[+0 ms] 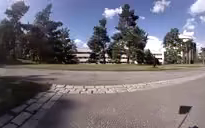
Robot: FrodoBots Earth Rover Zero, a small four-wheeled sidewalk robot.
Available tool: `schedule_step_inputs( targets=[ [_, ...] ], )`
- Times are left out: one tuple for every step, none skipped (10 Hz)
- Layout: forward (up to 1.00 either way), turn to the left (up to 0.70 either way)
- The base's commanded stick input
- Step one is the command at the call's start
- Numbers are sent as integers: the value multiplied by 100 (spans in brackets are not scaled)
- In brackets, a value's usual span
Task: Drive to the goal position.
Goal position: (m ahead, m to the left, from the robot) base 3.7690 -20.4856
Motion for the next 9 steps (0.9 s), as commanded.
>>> schedule_step_inputs(
  targets=[
    [0,0],
    [0,0],
    [0,0],
    [0,0],
    [70,0],
    [70,0],
    [70,0],
    [70,0],
    [70,0]
  ],
)
